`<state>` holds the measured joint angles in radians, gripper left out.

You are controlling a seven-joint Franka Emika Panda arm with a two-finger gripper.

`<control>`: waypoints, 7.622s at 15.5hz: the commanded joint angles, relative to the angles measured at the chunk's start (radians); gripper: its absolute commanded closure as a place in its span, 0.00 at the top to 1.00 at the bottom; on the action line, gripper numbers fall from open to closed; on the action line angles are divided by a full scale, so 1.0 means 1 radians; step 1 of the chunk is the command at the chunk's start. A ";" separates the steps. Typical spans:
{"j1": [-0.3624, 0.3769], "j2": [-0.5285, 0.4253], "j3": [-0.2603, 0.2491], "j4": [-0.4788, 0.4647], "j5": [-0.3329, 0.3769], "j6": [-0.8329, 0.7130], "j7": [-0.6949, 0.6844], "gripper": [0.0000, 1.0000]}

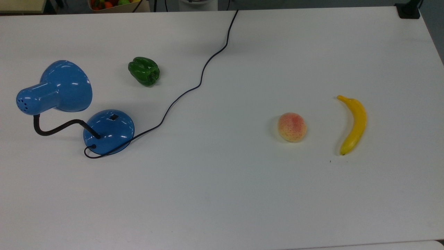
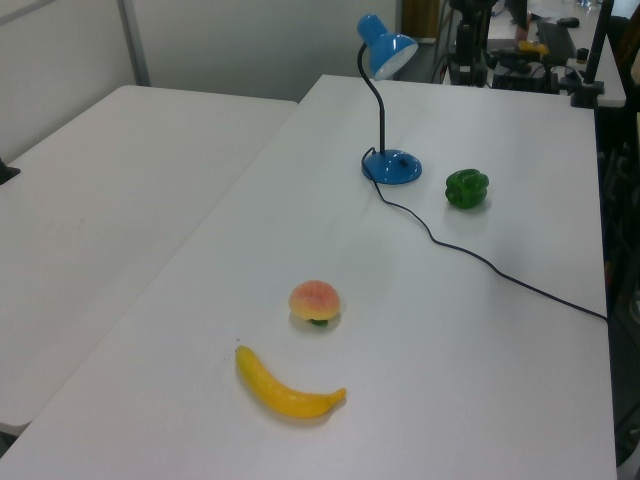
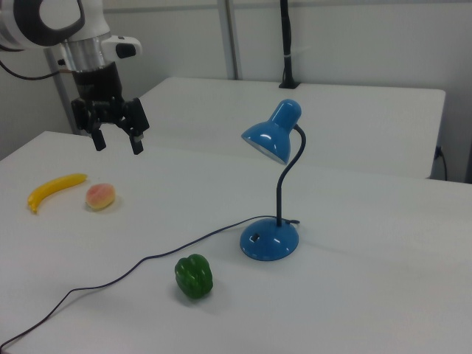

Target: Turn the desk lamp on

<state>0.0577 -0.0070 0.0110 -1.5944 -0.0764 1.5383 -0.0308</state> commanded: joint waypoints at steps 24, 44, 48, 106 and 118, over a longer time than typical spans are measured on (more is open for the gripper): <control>-0.022 -0.013 -0.005 0.001 0.006 -0.018 -0.029 0.00; -0.107 0.021 -0.008 -0.249 0.006 0.333 0.072 0.00; -0.153 0.064 -0.008 -0.306 0.006 0.454 0.127 0.00; -0.289 0.438 -0.012 -0.302 -0.023 1.237 0.181 0.00; -0.286 0.372 -0.009 -0.314 -0.025 1.168 0.183 0.00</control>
<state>-0.2307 0.4077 0.0039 -1.8972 -0.0821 2.7424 0.1395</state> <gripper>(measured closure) 0.991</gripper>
